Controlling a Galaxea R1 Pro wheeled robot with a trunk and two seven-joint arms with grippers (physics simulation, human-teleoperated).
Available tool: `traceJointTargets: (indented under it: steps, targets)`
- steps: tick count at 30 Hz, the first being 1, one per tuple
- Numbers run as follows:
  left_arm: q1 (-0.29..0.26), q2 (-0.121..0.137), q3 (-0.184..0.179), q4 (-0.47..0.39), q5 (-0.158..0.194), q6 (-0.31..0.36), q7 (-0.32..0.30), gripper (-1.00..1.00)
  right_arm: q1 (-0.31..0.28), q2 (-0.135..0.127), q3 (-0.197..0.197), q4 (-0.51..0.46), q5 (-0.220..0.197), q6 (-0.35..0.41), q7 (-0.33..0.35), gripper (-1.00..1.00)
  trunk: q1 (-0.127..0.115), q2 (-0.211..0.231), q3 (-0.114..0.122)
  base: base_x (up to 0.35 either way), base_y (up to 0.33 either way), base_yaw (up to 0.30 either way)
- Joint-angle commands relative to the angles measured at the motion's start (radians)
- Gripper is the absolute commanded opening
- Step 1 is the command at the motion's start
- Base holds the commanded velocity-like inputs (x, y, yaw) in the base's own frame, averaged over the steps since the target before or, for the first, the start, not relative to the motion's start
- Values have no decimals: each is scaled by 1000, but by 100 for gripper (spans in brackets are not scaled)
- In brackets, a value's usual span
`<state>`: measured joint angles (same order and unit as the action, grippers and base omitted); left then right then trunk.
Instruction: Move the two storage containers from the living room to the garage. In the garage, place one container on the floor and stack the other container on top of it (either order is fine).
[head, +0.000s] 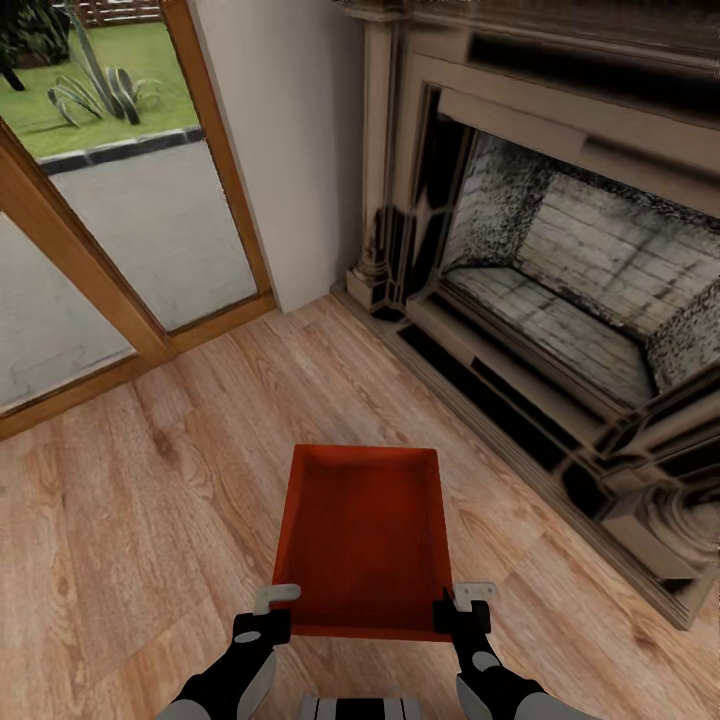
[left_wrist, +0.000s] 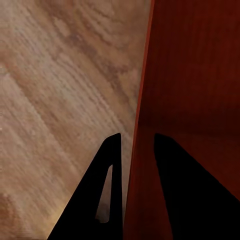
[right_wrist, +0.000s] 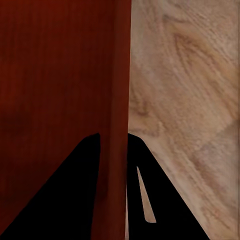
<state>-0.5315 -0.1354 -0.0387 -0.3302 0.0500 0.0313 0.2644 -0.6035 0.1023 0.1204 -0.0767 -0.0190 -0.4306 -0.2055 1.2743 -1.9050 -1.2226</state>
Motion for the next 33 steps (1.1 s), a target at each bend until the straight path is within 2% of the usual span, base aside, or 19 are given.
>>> traceJointTargets:
  steps: [1,33]
  targets:
    - [1,0,0,2,9,4,10,-100,-1,1,-21,-11,19,-19,-3,-100,-4,7,3,0,0,0]
    - [1,1,1,2,10,4,9,-100,-1,0,-21,-11,18,-19,-2,-100,-127,231,103,0,0,0]
